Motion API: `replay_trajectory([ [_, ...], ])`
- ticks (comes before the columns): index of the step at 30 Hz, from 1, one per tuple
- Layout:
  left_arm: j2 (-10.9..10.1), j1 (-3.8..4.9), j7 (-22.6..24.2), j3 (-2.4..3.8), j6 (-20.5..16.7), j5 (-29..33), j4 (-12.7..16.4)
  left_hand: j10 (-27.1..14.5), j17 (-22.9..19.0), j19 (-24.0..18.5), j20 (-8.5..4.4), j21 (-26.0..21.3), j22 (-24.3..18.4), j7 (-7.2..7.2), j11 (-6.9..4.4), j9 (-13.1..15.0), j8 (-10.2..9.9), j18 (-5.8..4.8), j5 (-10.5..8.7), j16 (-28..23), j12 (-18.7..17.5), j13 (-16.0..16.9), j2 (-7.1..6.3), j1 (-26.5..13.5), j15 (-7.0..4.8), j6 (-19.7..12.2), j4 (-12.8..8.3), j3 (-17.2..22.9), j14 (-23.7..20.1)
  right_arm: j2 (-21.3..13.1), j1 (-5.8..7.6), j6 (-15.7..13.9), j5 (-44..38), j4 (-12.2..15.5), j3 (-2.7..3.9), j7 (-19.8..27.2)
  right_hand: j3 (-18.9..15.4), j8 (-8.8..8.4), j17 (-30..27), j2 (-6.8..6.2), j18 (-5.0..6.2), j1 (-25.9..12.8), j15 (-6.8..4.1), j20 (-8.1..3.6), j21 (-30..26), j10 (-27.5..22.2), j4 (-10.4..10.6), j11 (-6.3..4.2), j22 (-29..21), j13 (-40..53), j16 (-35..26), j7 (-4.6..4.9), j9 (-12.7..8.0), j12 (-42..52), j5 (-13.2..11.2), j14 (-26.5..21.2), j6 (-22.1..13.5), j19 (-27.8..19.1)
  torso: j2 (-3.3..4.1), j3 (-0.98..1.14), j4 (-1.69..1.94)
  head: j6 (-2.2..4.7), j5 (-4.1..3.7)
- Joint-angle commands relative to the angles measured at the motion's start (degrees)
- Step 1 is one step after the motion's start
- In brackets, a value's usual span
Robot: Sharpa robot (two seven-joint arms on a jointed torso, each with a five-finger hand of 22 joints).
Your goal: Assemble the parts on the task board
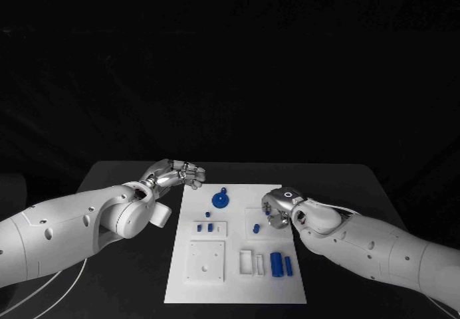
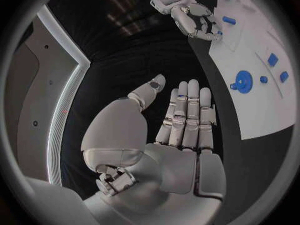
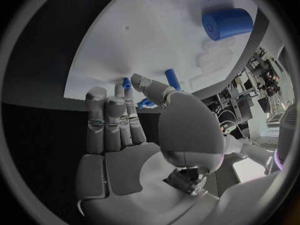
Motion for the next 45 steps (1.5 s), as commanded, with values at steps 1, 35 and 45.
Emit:
replay_trajectory([
  [1,0.0,0.16,0.5,0.05,1.0,0.5,0.3,-0.5,0.1,-0.3,0.22,-0.2,0.0,-0.02,0.04,-0.1,0.2,-0.03,-0.10,-0.3,-0.3,-0.1,-0.20,-0.1,0.43,-0.3,0.1,-0.4,0.2,0.3,-0.25,0.5,-1.2,-0.2,-0.21,-0.3,0.4,0.35,-0.1,0.31,3.96,0.0,-0.18,-0.15,0.1,2.6,0.2,0.61,0.8,0.1,0.3,-0.02,0.0,-0.4,-0.4,0.2,0.6,0.3,-0.01,-0.01,0.01,-0.15,0.00],
  [35,0.0,0.30,-0.2,0.05,1.2,0.5,0.7,-0.7,0.5,-0.3,0.22,-0.3,0.1,0.04,0.10,-0.1,0.2,0.05,-0.10,-0.7,-0.3,-0.2,-0.24,-0.2,0.39,-0.5,0.0,-0.5,0.5,1.9,-0.67,-1.2,-6.0,-1.7,-0.93,-3.6,2.2,2.92,-0.1,2.15,3.96,0.8,-2.28,-0.99,0.8,7.9,-0.6,-1.55,1.0,2.8,0.7,-2.20,1.3,1.4,-0.8,0.3,5.4,0.5,-0.09,-0.02,-0.05,-0.76,0.13],
  [45,0.0,0.30,0.0,0.05,1.2,0.5,0.6,-0.8,0.6,-0.3,0.23,-0.3,0.1,0.07,0.12,-0.2,0.2,0.05,-0.09,-0.8,-0.3,-0.2,-0.23,-0.3,0.40,-0.5,0.1,-0.6,0.5,0.9,-0.66,-3.5,-6.0,-0.2,-0.92,-3.0,2.5,3.12,-0.1,2.06,3.96,0.7,-2.52,-1.18,0.9,8.4,-0.7,-1.79,0.9,3.2,0.7,-2.41,1.4,1.5,-0.8,0.5,5.9,0.7,-0.10,-0.03,-0.05,-0.87,0.15],
])
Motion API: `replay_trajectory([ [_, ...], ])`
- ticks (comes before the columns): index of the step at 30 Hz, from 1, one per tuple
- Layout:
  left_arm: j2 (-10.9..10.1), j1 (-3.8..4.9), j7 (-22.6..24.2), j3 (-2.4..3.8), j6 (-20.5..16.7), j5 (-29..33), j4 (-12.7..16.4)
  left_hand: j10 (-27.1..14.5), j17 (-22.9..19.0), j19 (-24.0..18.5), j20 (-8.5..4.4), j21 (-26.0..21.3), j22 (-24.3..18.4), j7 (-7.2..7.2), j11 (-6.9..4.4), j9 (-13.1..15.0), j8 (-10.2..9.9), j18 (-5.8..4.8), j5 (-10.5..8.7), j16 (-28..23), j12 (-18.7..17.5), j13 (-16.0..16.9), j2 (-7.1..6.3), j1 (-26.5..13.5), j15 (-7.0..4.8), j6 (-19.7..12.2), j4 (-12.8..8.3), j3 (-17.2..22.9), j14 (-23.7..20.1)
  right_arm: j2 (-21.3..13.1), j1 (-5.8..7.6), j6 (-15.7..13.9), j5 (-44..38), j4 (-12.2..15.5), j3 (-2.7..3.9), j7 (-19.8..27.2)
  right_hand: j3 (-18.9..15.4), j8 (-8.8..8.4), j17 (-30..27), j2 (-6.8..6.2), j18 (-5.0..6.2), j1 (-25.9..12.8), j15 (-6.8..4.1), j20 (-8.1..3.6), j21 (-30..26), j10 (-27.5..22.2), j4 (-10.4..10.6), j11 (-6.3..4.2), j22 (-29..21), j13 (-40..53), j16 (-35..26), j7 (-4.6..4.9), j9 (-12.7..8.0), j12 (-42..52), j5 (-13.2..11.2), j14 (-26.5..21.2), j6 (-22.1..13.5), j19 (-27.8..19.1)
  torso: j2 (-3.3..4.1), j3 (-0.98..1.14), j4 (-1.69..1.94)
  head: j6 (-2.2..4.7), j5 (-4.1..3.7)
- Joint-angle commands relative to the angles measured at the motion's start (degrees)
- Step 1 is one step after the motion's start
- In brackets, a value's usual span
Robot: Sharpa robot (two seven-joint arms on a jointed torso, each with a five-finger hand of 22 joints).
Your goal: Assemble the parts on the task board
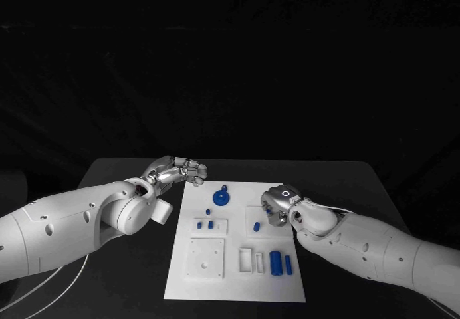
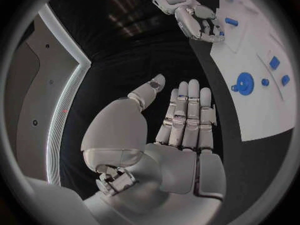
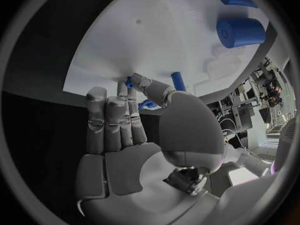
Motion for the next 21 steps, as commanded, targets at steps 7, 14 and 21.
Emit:
replay_trajectory([
  [7,-0.1,0.09,0.5,0.05,0.6,0.4,-0.1,-0.4,0.1,-0.3,0.23,-0.3,0.1,-0.13,0.12,-0.1,0.2,0.45,-0.09,-0.4,-0.3,-0.1,-0.24,-0.3,0.19,-0.4,0.1,-0.2,0.3,-1.5,-0.11,-3.6,-0.8,2.3,-0.01,0.2,0.6,0.32,-0.2,0.32,3.96,-0.3,-0.63,-0.57,0.4,4.3,0.1,0.11,0.9,0.6,0.2,-0.23,0.2,0.4,-0.3,0.1,0.8,0.4,-0.04,0.00,-0.06,-0.07,0.11],
  [14,-0.1,0.09,0.5,0.05,0.6,0.4,-0.2,-0.4,0.1,-0.3,0.23,-0.3,0.1,-0.12,0.13,-0.1,0.2,0.45,-0.09,-0.5,-0.3,-0.1,-0.23,-0.3,0.19,-0.4,0.1,-0.3,0.3,-2.1,-0.06,-4.6,-0.4,3.4,0.52,0.3,0.7,0.38,-0.2,0.14,3.96,-0.3,-0.73,-0.68,0.5,4.5,0.3,0.02,0.8,0.7,0.2,-0.30,0.3,0.4,-0.3,0.2,1.0,0.5,-0.01,0.01,-0.01,-0.04,0.06],
  [21,-0.1,0.09,0.5,0.05,0.6,0.4,-0.3,-0.5,0.2,-0.3,0.23,-0.4,0.1,-0.11,0.14,-0.1,0.2,0.45,-0.09,-0.5,-0.3,-0.1,-0.23,-0.3,0.19,-0.4,0.1,-0.3,0.3,-4.1,0.16,-3.6,1.0,6.0,1.47,0.8,0.8,0.40,-0.2,0.06,3.96,-0.3,-0.76,-0.74,0.5,4.5,0.3,-0.01,0.8,0.8,0.2,-0.33,0.3,0.4,-0.3,0.3,1.1,0.6,-0.02,-0.01,0.01,-0.01,0.08],
])
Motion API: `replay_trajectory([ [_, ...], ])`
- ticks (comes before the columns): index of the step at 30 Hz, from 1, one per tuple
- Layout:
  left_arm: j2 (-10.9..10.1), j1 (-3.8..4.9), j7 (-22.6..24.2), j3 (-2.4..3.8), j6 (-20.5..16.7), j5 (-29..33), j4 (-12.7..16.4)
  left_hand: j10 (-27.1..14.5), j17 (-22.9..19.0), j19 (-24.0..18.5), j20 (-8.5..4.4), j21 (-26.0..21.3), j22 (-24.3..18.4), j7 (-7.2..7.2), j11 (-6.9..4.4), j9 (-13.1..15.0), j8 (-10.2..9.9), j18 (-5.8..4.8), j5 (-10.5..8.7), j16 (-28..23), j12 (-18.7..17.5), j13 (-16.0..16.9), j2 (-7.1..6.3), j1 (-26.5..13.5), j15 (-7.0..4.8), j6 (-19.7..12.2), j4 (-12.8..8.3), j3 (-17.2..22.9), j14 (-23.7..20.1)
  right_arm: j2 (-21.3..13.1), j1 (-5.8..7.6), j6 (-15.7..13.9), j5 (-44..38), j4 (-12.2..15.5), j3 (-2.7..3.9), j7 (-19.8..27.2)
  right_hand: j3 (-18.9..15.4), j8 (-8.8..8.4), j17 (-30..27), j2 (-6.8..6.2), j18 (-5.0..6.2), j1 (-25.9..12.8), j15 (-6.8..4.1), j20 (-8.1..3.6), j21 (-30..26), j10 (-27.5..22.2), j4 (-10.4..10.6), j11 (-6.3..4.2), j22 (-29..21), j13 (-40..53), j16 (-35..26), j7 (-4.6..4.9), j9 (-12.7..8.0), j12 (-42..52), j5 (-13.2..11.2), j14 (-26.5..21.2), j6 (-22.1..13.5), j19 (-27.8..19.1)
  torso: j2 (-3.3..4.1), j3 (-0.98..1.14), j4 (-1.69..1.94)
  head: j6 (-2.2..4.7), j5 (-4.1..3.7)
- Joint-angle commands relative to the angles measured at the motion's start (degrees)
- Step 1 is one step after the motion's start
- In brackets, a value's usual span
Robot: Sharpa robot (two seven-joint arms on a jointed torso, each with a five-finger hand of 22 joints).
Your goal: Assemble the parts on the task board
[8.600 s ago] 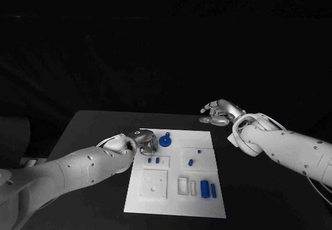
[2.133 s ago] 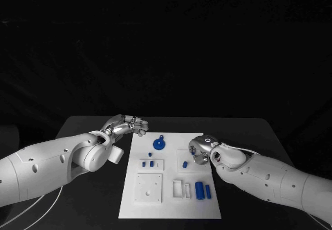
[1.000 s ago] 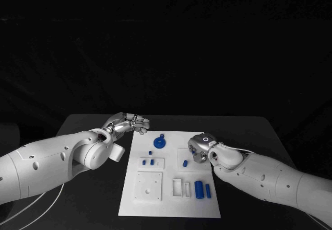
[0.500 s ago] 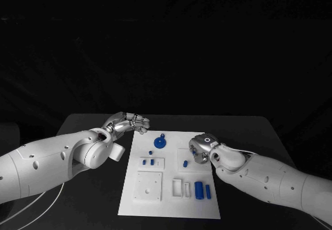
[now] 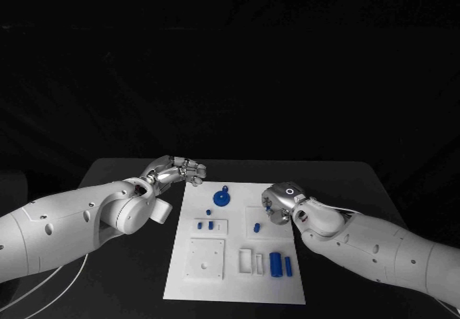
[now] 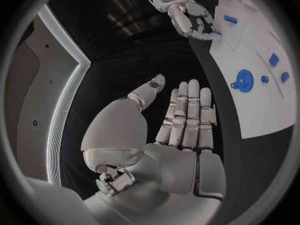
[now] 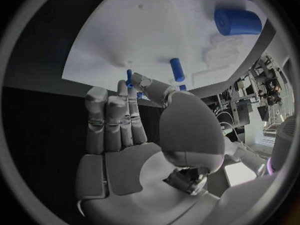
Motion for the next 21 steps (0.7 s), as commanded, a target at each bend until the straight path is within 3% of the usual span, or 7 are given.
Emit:
replay_trajectory([
  [1,0.0,0.08,0.5,0.05,0.6,0.3,0.1,-0.5,0.1,-0.3,0.23,-0.4,0.1,-0.11,0.14,-0.1,0.2,0.50,-0.09,-0.3,-0.3,-0.1,-0.23,-0.3,0.20,-0.4,0.1,-0.3,0.3,-1.1,0.12,0.1,0.9,1.9,0.40,0.6,0.4,0.30,-0.1,0.07,3.97,-0.3,-0.35,-0.47,0.2,4.2,-0.1,0.00,0.8,0.1,0.2,0.11,0.1,0.3,-0.1,-0.1,0.5,-0.1,0.00,-0.02,0.03,-0.03,0.04],
  [9,-0.2,0.10,0.5,0.05,0.3,0.3,-0.1,-0.5,0.1,-0.3,0.24,-0.4,0.1,-0.11,0.15,-0.1,0.2,0.50,-0.09,-0.3,-0.3,-0.1,-0.23,-0.3,0.20,-0.4,0.1,-0.3,0.3,-4.6,0.56,-0.4,2.5,9.9,2.26,0.5,0.4,0.30,-0.1,0.05,3.97,-0.3,-0.37,-0.50,0.2,4.2,0.0,-0.02,0.8,0.1,0.2,0.10,0.1,0.3,-0.1,-0.1,0.5,0.0,-0.07,-0.08,-0.15,0.05,0.94],
  [12,-0.1,0.10,0.5,0.05,0.2,0.3,-0.3,-0.5,0.1,-0.3,0.24,-0.4,0.1,-0.11,0.15,-0.1,0.2,0.50,-0.09,-0.4,-0.3,-0.1,-0.23,-0.3,0.20,-0.4,0.1,-0.3,0.3,-4.5,0.56,-0.9,2.6,11.9,2.39,0.7,0.4,0.30,-0.1,0.05,3.97,-0.3,-0.37,-0.50,0.2,4.2,0.0,-0.02,0.8,0.1,0.2,0.10,0.1,0.3,-0.1,-0.1,0.5,0.0,-0.09,0.00,-0.12,0.14,1.34],
  [16,0.1,0.11,0.6,0.05,-0.2,0.4,-0.5,-0.5,0.1,-0.3,0.23,-0.4,0.1,-0.11,0.15,-0.1,0.2,0.50,-0.09,-0.4,-0.3,-0.1,-0.22,-0.3,0.20,-0.4,0.1,-0.3,0.3,-3.4,0.51,-1.0,2.6,14.2,2.39,1.0,0.4,0.31,-0.1,0.06,3.97,-0.3,-0.38,-0.51,0.2,4.2,0.0,-0.02,0.8,0.1,0.2,0.10,0.1,0.3,-0.1,-0.1,0.5,0.0,-0.04,-0.01,0.01,0.15,2.47],
  [21,0.2,0.14,0.9,0.05,-0.7,0.6,-0.6,-0.5,0.1,-0.3,0.23,-0.4,0.1,-0.11,0.14,-0.1,0.2,0.51,-0.09,-0.4,-0.3,-0.1,-0.21,-0.3,0.20,-0.4,0.1,-0.2,0.3,-1.3,0.13,-0.8,2.0,15.0,2.38,1.3,0.5,0.30,-0.1,0.07,3.97,-0.3,-0.39,-0.53,0.2,4.2,0.1,-0.03,0.8,0.2,0.1,0.10,0.1,0.3,-0.1,-0.1,0.5,0.0,0.04,-0.04,0.10,0.01,3.76],
])
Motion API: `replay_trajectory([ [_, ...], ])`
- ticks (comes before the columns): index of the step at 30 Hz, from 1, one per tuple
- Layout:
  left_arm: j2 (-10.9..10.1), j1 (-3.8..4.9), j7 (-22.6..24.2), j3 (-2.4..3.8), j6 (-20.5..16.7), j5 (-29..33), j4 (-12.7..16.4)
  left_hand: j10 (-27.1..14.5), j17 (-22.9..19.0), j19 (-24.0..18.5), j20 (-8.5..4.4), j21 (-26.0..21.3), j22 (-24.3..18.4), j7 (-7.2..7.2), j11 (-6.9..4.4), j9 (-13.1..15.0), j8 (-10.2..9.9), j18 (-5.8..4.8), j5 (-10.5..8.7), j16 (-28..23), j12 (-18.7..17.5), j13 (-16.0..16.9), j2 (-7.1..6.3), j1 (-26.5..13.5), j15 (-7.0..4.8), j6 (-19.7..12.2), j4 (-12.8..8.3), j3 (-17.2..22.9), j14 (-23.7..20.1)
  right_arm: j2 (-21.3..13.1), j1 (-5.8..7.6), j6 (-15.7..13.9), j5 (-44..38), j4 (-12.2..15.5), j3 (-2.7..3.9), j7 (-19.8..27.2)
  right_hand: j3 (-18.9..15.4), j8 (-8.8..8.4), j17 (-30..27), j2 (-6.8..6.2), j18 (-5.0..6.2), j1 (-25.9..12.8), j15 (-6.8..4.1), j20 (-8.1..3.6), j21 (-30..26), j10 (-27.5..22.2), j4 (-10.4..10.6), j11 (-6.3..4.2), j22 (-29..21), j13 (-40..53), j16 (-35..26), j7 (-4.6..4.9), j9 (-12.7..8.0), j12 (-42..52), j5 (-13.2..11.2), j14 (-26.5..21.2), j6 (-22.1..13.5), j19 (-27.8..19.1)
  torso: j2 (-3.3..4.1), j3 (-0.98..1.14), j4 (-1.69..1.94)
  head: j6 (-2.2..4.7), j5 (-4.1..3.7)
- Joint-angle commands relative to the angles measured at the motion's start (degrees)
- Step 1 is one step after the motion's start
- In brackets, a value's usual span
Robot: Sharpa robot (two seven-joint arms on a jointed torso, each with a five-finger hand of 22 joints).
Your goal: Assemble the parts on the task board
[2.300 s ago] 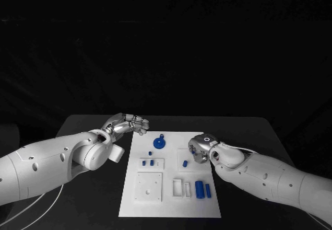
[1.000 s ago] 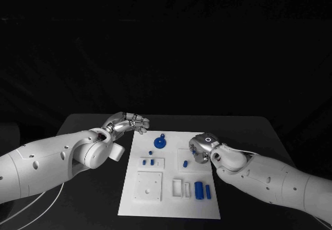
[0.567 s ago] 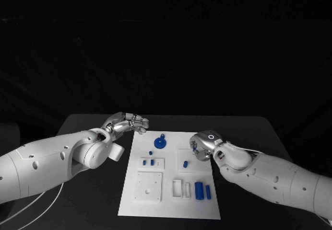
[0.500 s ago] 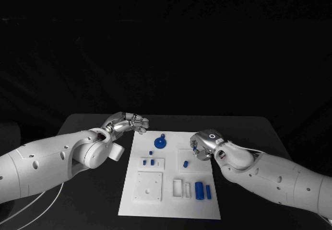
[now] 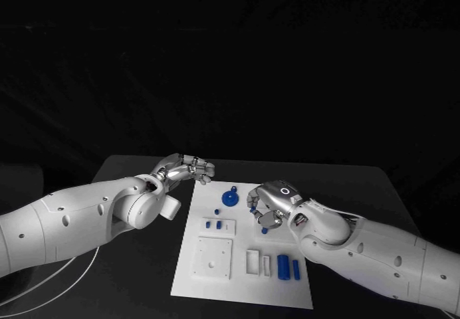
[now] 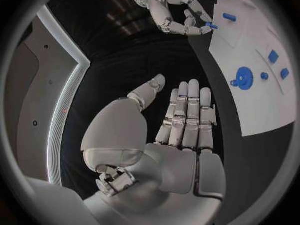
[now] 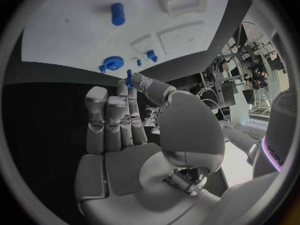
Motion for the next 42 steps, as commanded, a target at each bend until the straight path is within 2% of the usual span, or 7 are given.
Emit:
replay_trajectory([
  [1,0.2,0.10,0.9,0.05,-0.7,0.6,0.1,-0.3,0.1,-0.3,0.23,-0.4,0.1,-0.11,-0.06,-0.1,0.2,0.53,-0.09,-0.4,-0.2,-0.1,-0.21,-0.3,0.20,-0.4,0.1,-0.2,0.3,1.4,-0.41,-0.1,-0.7,0.4,-0.01,0.9,0.3,0.31,-0.1,0.08,3.97,-0.3,-0.39,-0.42,0.2,4.0,-0.1,0.16,0.8,0.1,0.1,-0.10,0.1,0.3,-0.1,-0.1,0.3,0.1,0.06,-0.05,0.12,-0.18,1.33],
  [4,0.4,0.16,1.2,0.05,-1.5,0.7,0.1,-0.2,0.2,-0.3,0.23,-0.4,0.1,-0.12,-0.08,-0.1,0.2,0.54,-0.09,-0.4,-0.2,-0.1,-0.21,-0.3,0.19,-0.4,0.1,-0.2,0.4,3.3,-0.66,0.3,-1.5,-0.2,-0.55,1.0,0.3,0.30,-0.1,0.10,3.97,-0.3,-0.39,-0.44,0.2,4.0,-0.1,0.15,0.8,0.1,0.1,-0.10,0.1,0.3,-0.1,-0.1,0.3,0.1,0.07,-0.15,0.14,-0.37,2.17],
  [6,0.6,0.28,1.3,0.04,-2.0,0.8,0.1,-0.2,0.2,-0.3,0.23,-0.4,0.1,-0.14,-0.10,-0.1,0.3,0.54,-0.09,-0.5,-0.2,-0.1,-0.19,-0.2,0.19,-0.3,0.1,-0.2,0.4,4.8,-0.83,0.7,-2.0,-0.9,-1.82,1.0,0.4,0.29,-0.1,0.10,3.97,-0.3,-0.40,-0.45,0.2,4.0,-0.1,0.15,0.8,0.1,0.1,-0.10,0.1,0.3,-0.1,-0.1,0.3,0.1,0.08,-0.18,0.16,-0.64,2.93],
  [12,1.0,0.47,1.4,0.04,-2.6,1.0,0.1,-0.1,0.3,-0.3,0.23,-0.5,0.1,-0.16,-0.12,-0.1,0.3,0.55,-0.09,-0.5,-0.2,-0.1,-0.23,-0.2,0.19,-0.3,0.1,-0.2,0.4,7.4,-1.78,1.4,-3.0,-2.5,-3.58,1.0,0.4,0.27,-0.1,0.13,3.97,-0.2,-0.40,-0.47,0.2,4.0,0.0,0.15,0.8,0.1,0.1,-0.09,0.1,0.2,-0.1,-0.1,0.3,0.1,0.10,-0.21,0.23,-1.13,4.12],
  [23,1.9,0.64,1.4,0.03,-3.0,1.3,-0.3,-0.1,0.4,-0.2,0.23,-0.5,0.1,-0.18,-0.13,-0.1,0.4,0.55,-0.09,-0.6,-0.1,-0.1,-0.28,-0.2,0.19,-0.3,0.1,-0.2,0.4,10.7,-3.35,2.1,-3.7,-5.0,-4.99,1.2,0.4,0.22,-0.1,0.24,3.97,-0.2,-0.39,-0.52,0.1,3.9,0.0,0.16,0.7,0.2,0.0,-0.07,0.1,0.2,-0.1,-0.1,0.2,0.1,0.12,-0.18,0.17,-2.29,5.74],
  [31,2.2,0.69,1.3,0.03,-3.0,1.3,-0.4,-0.1,0.4,-0.2,0.24,-0.5,0.1,-0.19,-0.14,-0.1,0.4,0.54,-0.09,-0.7,-0.1,-0.1,-0.30,-0.2,0.20,-0.3,0.1,-0.2,0.4,11.4,-3.59,2.5,-3.7,-5.7,-6.05,1.4,0.4,0.20,-0.1,0.27,3.97,-0.2,-0.38,-0.54,0.1,3.9,-0.1,0.17,0.7,0.2,0.0,-0.06,0.1,0.1,-0.1,-0.1,0.2,0.1,0.10,-0.13,0.07,-3.13,6.94],
  [42,2.3,0.72,1.2,0.03,-2.8,1.3,-0.4,-0.1,0.5,-0.2,0.24,-0.5,0.1,-0.19,-0.14,-0.1,0.4,0.54,-0.09,-0.8,-0.1,-0.1,-0.31,-0.2,0.20,-0.3,0.1,-0.2,0.5,12.0,-4.57,2.5,-3.8,-6.9,-6.89,1.6,0.4,0.18,-0.1,0.32,3.97,-0.3,-0.38,-0.55,0.1,3.9,-0.1,0.17,0.7,0.3,0.0,-0.05,0.1,0.1,-0.1,-0.1,0.1,0.1,0.14,-0.10,0.16,-3.76,7.66],
])
